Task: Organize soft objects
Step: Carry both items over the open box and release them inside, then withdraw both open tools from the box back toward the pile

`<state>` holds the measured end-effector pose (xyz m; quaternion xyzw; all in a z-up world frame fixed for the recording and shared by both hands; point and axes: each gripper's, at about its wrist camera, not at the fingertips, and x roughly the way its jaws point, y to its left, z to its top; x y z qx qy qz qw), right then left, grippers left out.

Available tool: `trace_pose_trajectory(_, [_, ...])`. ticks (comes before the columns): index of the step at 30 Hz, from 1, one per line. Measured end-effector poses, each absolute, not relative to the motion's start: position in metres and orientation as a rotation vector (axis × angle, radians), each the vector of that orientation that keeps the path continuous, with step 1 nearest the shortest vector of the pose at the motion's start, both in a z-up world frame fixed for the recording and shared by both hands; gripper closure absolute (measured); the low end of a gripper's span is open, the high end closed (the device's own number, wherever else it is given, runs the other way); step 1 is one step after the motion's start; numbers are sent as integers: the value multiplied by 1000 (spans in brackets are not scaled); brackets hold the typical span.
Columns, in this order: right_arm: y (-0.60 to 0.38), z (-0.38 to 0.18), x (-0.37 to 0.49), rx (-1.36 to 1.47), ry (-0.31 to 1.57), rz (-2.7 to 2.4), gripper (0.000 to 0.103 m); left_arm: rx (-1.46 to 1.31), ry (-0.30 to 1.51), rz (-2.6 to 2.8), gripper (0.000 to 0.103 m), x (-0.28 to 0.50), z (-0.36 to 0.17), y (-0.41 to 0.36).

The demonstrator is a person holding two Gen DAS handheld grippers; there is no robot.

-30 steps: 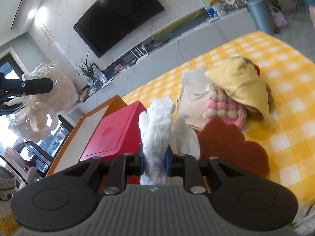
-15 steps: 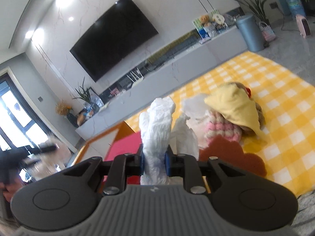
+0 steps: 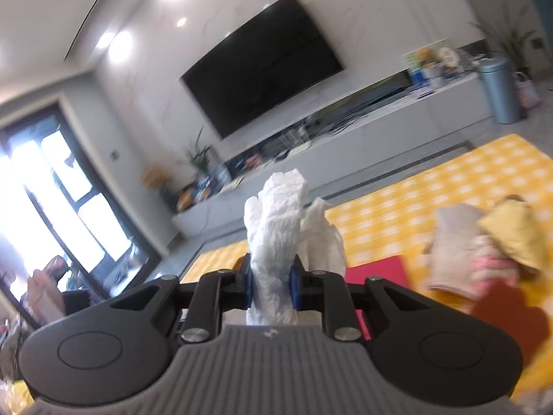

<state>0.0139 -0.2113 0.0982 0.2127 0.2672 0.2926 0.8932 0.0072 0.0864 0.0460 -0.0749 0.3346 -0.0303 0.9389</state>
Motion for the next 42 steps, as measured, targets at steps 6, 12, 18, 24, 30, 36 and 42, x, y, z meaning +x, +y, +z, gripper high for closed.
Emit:
trace_pose_trajectory(6, [-136,92,26,342,619,651,84,-126,744,-35,36,13,34,92])
trace_pose_trajectory(12, [-76,61,42,199,675,645,84,-51,838,49,36,19,23,91])
trace_pose_trajectory(18, [-70,39,53,153,715,611,84,33,861,86,36,18,19,83])
trace_pose_trajectory(24, [-69,32,50,133,723,593,84,130,857,114,28,15,18,70])
trace_pose_trajectory(30, [-59,24,48,99,752,588,84,223,854,128,21,9,20,62])
trace_pose_trajectory(36, [-65,24,51,104,756,568,84,280,790,181,9,0,32,65])
trace_pose_trajectory(42, [-66,20,53,110,766,559,84,148,706,236,7,-7,51,93])
